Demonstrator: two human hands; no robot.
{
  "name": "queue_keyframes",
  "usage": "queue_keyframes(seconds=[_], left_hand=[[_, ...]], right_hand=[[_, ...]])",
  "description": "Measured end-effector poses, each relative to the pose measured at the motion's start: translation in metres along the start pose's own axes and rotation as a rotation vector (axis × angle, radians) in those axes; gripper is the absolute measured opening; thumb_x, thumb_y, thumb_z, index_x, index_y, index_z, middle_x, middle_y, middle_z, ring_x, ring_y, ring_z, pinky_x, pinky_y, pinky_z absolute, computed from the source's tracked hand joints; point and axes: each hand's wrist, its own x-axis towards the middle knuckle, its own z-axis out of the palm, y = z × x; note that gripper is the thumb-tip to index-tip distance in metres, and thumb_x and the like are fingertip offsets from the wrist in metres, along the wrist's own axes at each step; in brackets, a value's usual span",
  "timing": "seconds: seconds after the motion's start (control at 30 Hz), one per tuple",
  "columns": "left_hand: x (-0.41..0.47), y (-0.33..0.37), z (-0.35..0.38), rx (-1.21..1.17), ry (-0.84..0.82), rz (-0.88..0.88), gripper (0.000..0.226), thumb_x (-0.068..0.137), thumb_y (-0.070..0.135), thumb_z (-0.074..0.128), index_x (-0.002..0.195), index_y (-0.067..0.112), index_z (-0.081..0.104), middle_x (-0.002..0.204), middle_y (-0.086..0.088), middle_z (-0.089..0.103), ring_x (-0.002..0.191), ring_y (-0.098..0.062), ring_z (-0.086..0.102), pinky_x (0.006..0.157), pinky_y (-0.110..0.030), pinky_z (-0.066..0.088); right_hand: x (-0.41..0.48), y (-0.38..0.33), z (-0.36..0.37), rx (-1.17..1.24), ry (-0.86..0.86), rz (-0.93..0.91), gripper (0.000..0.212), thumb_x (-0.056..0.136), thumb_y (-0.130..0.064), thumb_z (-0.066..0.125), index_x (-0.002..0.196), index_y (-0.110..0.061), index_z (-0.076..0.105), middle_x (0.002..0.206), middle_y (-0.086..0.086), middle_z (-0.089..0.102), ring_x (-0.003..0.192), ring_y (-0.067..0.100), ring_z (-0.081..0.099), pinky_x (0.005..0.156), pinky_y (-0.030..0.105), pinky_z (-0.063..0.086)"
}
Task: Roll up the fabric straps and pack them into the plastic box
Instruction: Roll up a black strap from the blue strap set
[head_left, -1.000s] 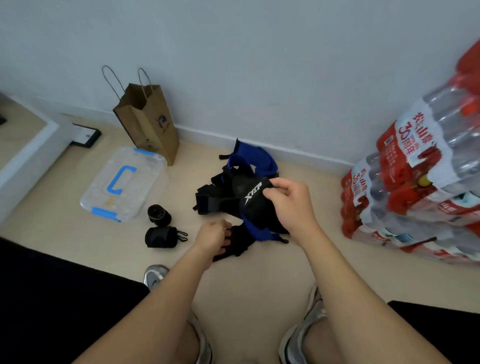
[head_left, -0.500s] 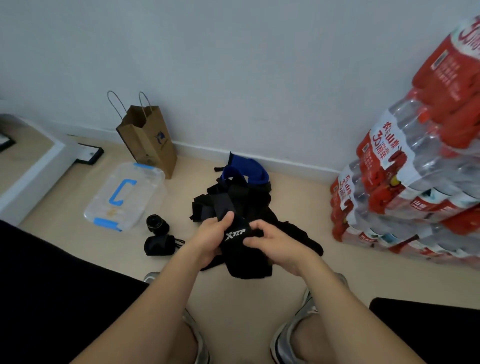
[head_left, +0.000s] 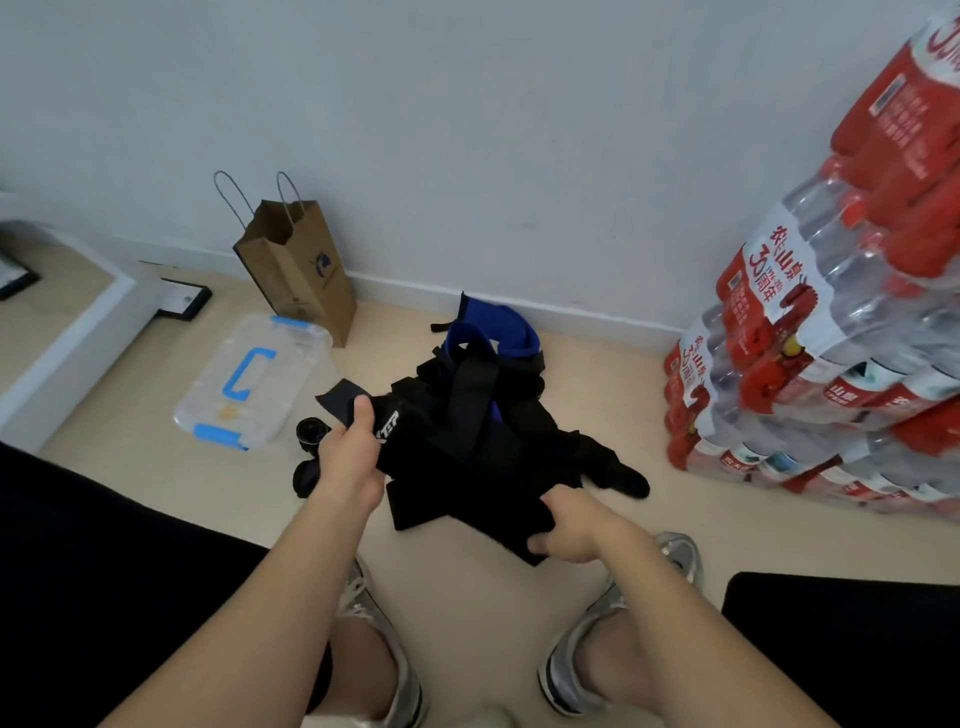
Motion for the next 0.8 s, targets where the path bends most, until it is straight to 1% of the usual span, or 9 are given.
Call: queue_keyframes(seconds=[0.07, 0.13, 0.17, 0.23, 0.37, 0.43, 0.53, 0.67, 0.8], left_hand=[[0.004, -0.001, -0.003, 0.052, -0.004, 0.006, 0.021, 0.105, 0.034, 0.070, 0.109, 0.014, 0.073, 0.100, -0.005, 0.083, 0.094, -0.024, 0.080, 0.084, -0.042, 0.064], [0.006, -0.006, -0.007, 0.173, -0.008, 0.048, 0.017, 0.103, 0.033, 0.074, 0.108, 0.017, 0.076, 0.097, -0.005, 0.084, 0.094, -0.025, 0.080, 0.084, -0.042, 0.064], [0.006, -0.009, -0.009, 0.320, -0.002, 0.127, 0.015, 0.102, 0.032, 0.074, 0.105, 0.018, 0.076, 0.097, -0.006, 0.082, 0.095, -0.026, 0.079, 0.084, -0.043, 0.064], [0.006, -0.017, -0.012, 0.626, 0.056, 0.327, 0.015, 0.104, 0.033, 0.070, 0.101, 0.019, 0.072, 0.096, -0.006, 0.077, 0.099, -0.031, 0.075, 0.086, -0.047, 0.062], [0.006, -0.018, -0.016, 0.837, 0.295, 0.456, 0.021, 0.109, 0.032, 0.059, 0.113, 0.012, 0.059, 0.102, -0.005, 0.064, 0.106, -0.037, 0.064, 0.087, -0.050, 0.054], [0.009, -0.019, -0.021, 0.900, 0.374, 0.470, 0.021, 0.111, 0.030, 0.056, 0.116, 0.010, 0.051, 0.104, -0.012, 0.062, 0.103, -0.043, 0.064, 0.079, -0.050, 0.052], [0.011, -0.021, -0.034, 0.993, 0.395, 0.463, 0.023, 0.111, 0.028, 0.054, 0.122, 0.009, 0.047, 0.111, -0.023, 0.065, 0.101, -0.048, 0.065, 0.076, -0.050, 0.050], [0.013, -0.035, -0.046, 0.976, 0.305, 0.284, 0.024, 0.097, 0.025, 0.071, 0.116, 0.013, 0.063, 0.110, -0.017, 0.071, 0.098, -0.044, 0.071, 0.089, -0.053, 0.062], [0.009, -0.056, -0.055, 0.918, 0.168, -0.025, 0.032, 0.079, 0.016, 0.088, 0.101, 0.006, 0.067, 0.098, -0.019, 0.075, 0.081, -0.033, 0.077, 0.067, -0.044, 0.068]], right_hand=[[0.006, 0.000, 0.001, 0.188, 0.205, -0.045, 0.032, 0.098, -0.030, 0.078, 0.127, -0.021, 0.073, 0.121, 0.003, 0.075, 0.113, 0.027, 0.071, 0.098, 0.038, 0.059], [0.008, -0.006, -0.007, 0.371, 0.467, -0.089, 0.006, 0.095, -0.031, 0.080, 0.100, -0.031, 0.076, 0.096, -0.009, 0.078, 0.090, 0.016, 0.074, 0.072, 0.019, 0.056], [0.009, -0.008, -0.015, 0.417, 0.594, -0.093, 0.009, 0.092, -0.031, 0.081, 0.088, -0.032, 0.073, 0.083, -0.014, 0.075, 0.079, 0.010, 0.071, 0.061, 0.013, 0.049], [0.011, -0.007, -0.027, 0.409, 0.735, -0.076, 0.019, 0.086, -0.041, 0.083, 0.080, -0.031, 0.068, 0.076, -0.015, 0.071, 0.072, 0.007, 0.066, 0.057, 0.022, 0.045], [0.008, 0.010, -0.036, -0.183, 0.580, -0.014, 0.042, 0.084, -0.073, 0.073, 0.086, -0.033, 0.063, 0.078, -0.012, 0.061, 0.077, 0.023, 0.063, 0.054, 0.030, 0.034], [0.008, 0.020, -0.037, -0.191, 0.437, 0.072, 0.047, 0.089, -0.075, 0.068, 0.093, -0.028, 0.063, 0.088, -0.006, 0.065, 0.087, 0.026, 0.067, 0.059, 0.031, 0.039], [0.004, 0.035, -0.041, -0.136, 0.327, 0.199, 0.056, 0.095, -0.074, 0.059, 0.075, -0.022, 0.056, 0.078, -0.002, 0.064, 0.077, 0.023, 0.064, 0.059, 0.033, 0.040], [-0.009, 0.040, -0.047, -0.187, 0.481, 0.257, 0.053, 0.088, -0.078, 0.066, 0.082, -0.025, 0.066, 0.080, -0.005, 0.068, 0.075, 0.018, 0.065, 0.060, 0.030, 0.044], [-0.010, 0.026, -0.042, -0.481, 0.358, 0.209, 0.041, 0.095, -0.054, 0.074, 0.123, -0.025, 0.068, 0.118, 0.004, 0.072, 0.109, 0.030, 0.071, 0.083, 0.036, 0.053]])
